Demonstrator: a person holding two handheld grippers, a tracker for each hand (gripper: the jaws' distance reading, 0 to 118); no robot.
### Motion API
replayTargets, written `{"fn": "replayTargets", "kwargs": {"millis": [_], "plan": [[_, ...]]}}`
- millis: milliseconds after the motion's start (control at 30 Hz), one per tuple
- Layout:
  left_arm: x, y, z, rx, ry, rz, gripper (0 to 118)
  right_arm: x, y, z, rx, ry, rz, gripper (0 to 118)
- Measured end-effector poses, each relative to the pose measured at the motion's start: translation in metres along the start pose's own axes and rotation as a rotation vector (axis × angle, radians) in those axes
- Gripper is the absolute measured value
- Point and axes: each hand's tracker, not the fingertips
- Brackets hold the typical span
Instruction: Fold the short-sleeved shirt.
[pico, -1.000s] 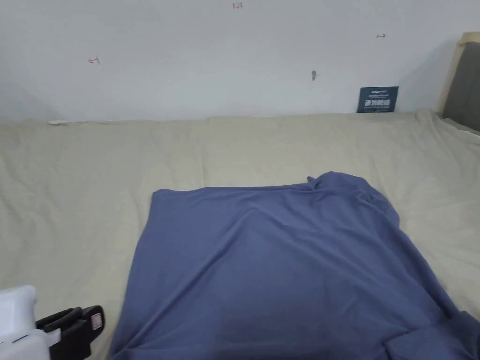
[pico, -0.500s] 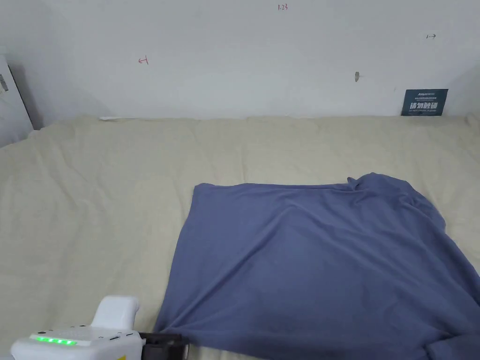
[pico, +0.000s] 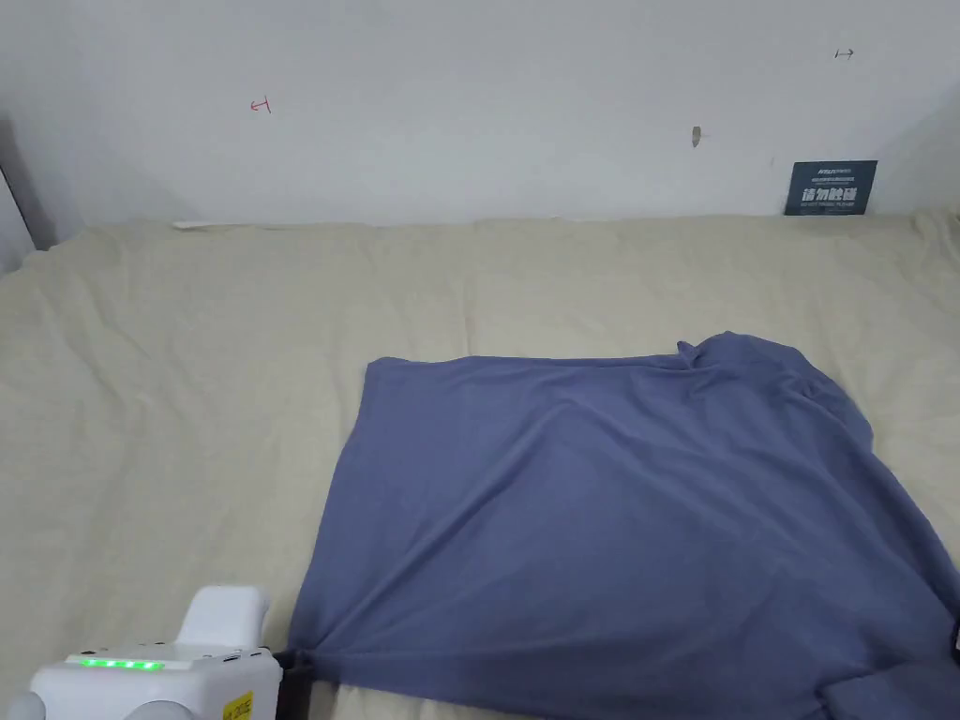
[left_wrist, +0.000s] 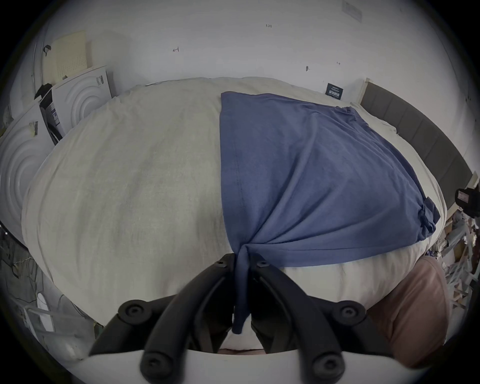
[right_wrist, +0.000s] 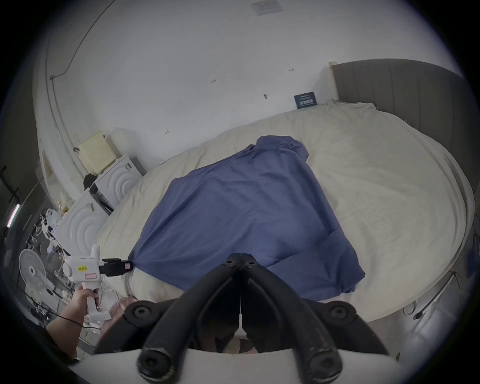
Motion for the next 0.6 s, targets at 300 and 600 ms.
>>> {"fn": "replayTargets", "kwargs": {"millis": [300, 600], "plan": [[0.006, 0.006, 0.019, 0.037, 0.008, -0.027, 8, 0.077, 0.004, -0.028, -0.241, -0.194, 0.019, 90], [0.01, 0.016, 0.027, 0.033, -0.039, 0.045, 8, 0.112, -0.012, -0.054, -0.303, -0.183, -0.105, 16]]}}
